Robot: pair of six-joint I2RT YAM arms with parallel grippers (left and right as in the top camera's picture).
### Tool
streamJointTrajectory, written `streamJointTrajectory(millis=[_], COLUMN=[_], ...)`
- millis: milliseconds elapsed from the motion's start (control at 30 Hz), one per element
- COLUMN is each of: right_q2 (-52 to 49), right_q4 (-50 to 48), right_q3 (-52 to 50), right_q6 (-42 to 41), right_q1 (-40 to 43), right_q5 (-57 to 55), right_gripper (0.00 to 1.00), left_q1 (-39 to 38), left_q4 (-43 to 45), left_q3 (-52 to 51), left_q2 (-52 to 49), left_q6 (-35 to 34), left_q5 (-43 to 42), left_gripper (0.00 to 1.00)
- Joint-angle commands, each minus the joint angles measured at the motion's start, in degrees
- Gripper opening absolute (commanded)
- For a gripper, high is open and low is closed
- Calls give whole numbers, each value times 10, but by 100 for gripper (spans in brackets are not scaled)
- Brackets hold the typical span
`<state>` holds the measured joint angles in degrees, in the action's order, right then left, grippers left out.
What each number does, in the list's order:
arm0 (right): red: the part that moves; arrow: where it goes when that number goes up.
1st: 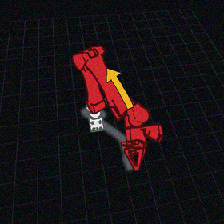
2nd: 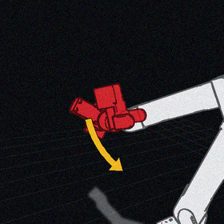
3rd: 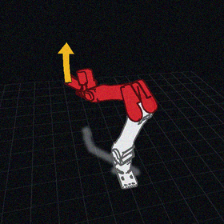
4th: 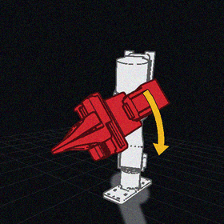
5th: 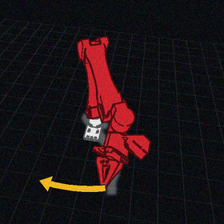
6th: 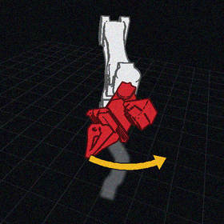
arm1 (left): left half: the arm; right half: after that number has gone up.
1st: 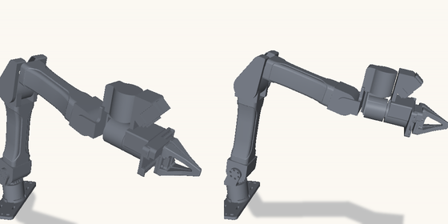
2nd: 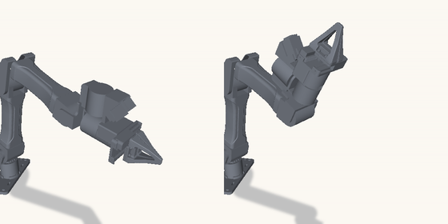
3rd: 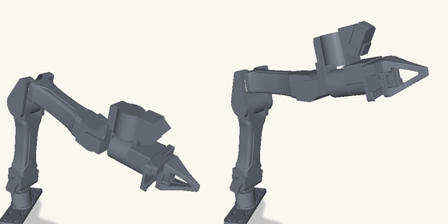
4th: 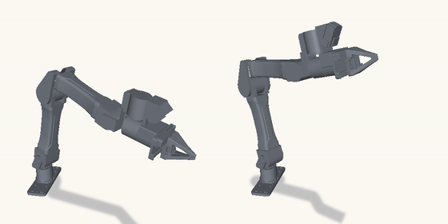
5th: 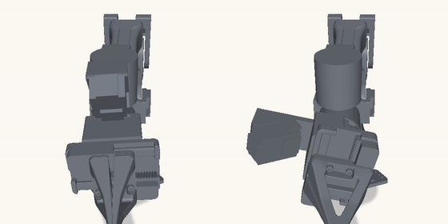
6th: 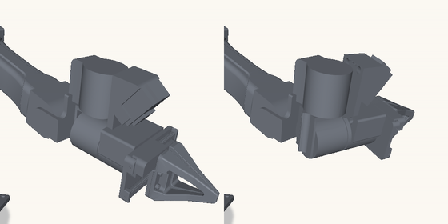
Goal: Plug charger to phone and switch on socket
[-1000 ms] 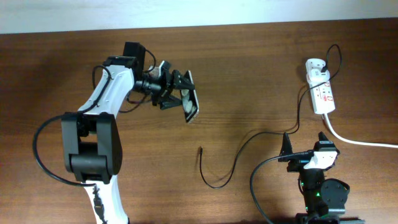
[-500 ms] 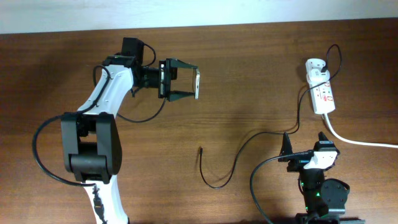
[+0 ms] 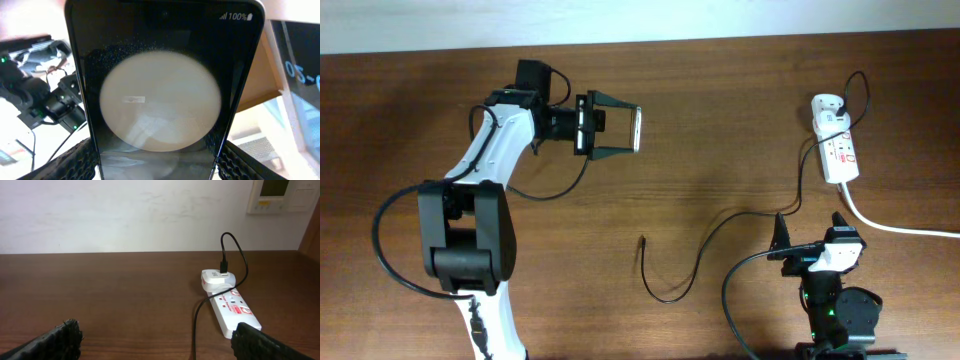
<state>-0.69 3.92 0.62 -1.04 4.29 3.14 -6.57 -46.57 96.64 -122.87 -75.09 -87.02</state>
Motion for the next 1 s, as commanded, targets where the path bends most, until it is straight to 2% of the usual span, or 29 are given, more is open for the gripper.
streamJointTrajectory(millis=[0, 133, 400, 700, 733, 833, 967], right_q2=[4, 4, 4, 3, 3, 3, -6], right_q4=[2, 2, 2, 3, 2, 2, 22], right_q3=[-3, -3, -3, -3, -3, -2, 50], right_q6=[2, 2, 2, 2, -7, -117, -119], right_q1=[-5, -5, -5, -5, -5, -5, -5], right_q5=[9, 9, 9, 10, 10, 37, 79], right_gripper=[99, 99, 99, 99, 99, 99, 99], left_q1=[5, 5, 4, 4, 4, 4, 4], left_q4=[11, 11, 11, 12, 13, 62, 90], left_q3=[14, 14, 14, 14, 14, 14, 14], left_q2=[-2, -2, -2, -2, -2, -2, -2], left_q6=[-7, -5, 49, 219, 237, 251, 250], left_q5=[-31, -31, -30, 41, 51, 50, 68], left_gripper=[0, 0, 0, 0, 0, 0, 0])
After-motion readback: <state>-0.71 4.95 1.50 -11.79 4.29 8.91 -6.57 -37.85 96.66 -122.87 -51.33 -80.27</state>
